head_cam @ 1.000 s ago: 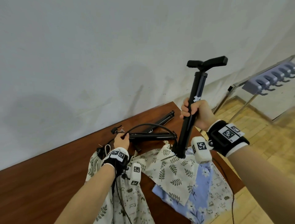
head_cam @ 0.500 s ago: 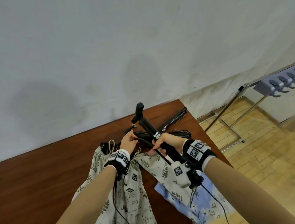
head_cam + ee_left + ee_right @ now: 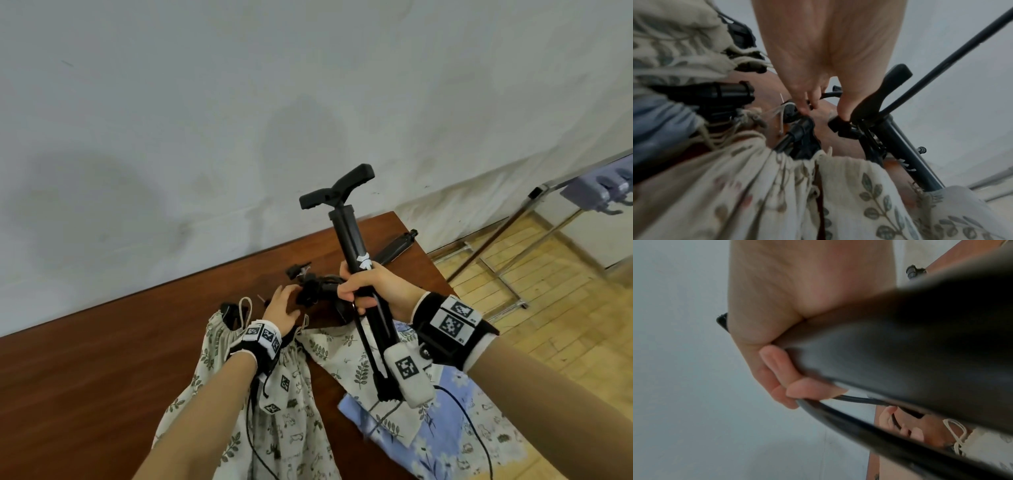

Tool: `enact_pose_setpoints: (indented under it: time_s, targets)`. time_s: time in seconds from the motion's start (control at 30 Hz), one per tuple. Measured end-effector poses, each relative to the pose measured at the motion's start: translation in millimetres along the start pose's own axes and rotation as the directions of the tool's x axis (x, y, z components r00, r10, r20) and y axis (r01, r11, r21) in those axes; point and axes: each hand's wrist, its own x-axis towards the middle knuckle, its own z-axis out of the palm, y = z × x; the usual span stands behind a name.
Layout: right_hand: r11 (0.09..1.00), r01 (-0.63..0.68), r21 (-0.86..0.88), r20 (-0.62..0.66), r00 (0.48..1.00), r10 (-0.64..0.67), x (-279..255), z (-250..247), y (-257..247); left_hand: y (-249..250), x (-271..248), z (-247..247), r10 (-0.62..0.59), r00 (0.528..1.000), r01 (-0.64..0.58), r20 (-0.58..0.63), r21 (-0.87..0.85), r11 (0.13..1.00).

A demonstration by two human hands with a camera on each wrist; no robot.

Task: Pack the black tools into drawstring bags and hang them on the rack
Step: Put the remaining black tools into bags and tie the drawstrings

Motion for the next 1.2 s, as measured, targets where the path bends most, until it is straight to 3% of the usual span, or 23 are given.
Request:
enact_pose_setpoints:
  time_s: [0.1,0.3,0.4,0.57,0.7,0.97,1.1,1.2]
  targets:
    - [0.996,-0.02,0.088,0.003,1.0,0.02,0.7,-5.8,-0.7,6.5,11.3,-9.0,-0.051,0.997,0.043,0.06,0.136,0.99]
    - [0.987,-0.099,0.124,0.0,0.995,0.1,-2.1,-19.0,1.0,9.9,29.0,-17.7,-0.088,0.991,0.067,0.097,0.197,0.978]
    - [0.982,-0.179,0.069,0.045,0.983,0.176,-8.8,-17.9,12.4,6.9,35.8,-20.3,-0.084,0.991,0.064,0.108,0.18,0.982]
    - [0.924,-0.343,-0.168,-0.011,0.938,0.347,-25.7,-6.6,51.5,3.3,50.3,-29.2,-0.128,0.986,0.115,0.102,0.125,0.985]
    - [0.895,-0.414,-0.168,-0.051,0.91,0.411,-31.8,-7.7,72.0,0.1,55.6,-34.5,-0.147,0.984,0.137,0.097,0.097,0.986]
    - [0.936,-0.332,0.117,-0.008,0.942,0.335,-48.8,-12.0,69.1,1.7,56.4,-30.7,-0.147,0.985,0.134,0.092,0.131,0.982]
    - [0.958,-0.264,0.116,-0.015,0.963,0.267,-52.0,-13.3,56.4,9.4,58.4,-27.1,-0.141,0.985,0.126,0.103,0.138,0.982]
    - [0.952,-0.291,0.092,0.024,0.957,0.29,-54.6,-15.4,47.7,17.8,58.3,-26.9,-0.145,0.985,0.134,0.088,0.12,0.984]
